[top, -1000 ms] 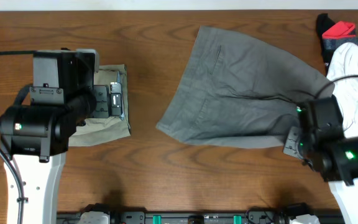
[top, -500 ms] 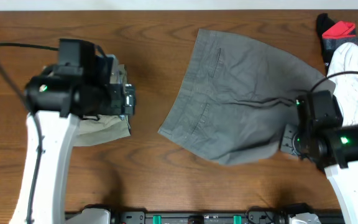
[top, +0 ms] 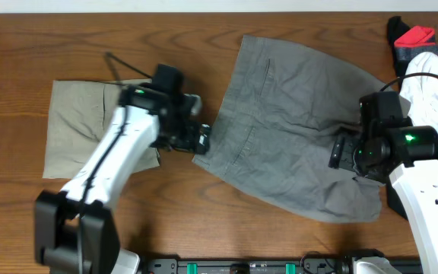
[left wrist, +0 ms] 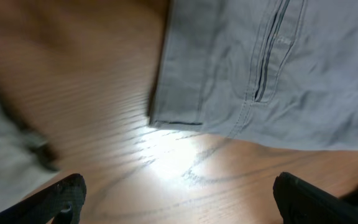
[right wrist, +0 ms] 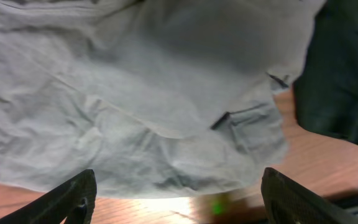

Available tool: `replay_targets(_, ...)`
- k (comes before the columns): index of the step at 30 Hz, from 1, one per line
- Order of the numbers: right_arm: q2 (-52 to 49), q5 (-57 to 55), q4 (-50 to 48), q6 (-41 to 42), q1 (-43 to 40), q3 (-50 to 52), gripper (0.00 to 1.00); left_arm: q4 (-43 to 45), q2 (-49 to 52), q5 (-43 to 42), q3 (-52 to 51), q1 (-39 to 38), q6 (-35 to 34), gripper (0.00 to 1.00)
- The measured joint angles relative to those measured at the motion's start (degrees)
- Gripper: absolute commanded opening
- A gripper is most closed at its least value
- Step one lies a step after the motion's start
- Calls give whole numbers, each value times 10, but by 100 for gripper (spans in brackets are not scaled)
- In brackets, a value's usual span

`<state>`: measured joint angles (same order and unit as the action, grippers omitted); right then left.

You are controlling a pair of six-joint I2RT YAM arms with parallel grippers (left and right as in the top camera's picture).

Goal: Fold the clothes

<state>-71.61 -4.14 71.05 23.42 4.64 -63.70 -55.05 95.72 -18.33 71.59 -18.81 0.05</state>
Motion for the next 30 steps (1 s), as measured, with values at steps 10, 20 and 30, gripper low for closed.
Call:
replay_targets(10,0,27,0,-9,-16,0,83,35,118,59,-11,-31,-2,80)
replay_targets(20,0,30,-19,-11,-16,0,83,48,163,67,-10,-31,-2,20)
replay_targets(30,0,31,-43,-11,-19,0,82,-2,164,137,-10,-27,-68,6)
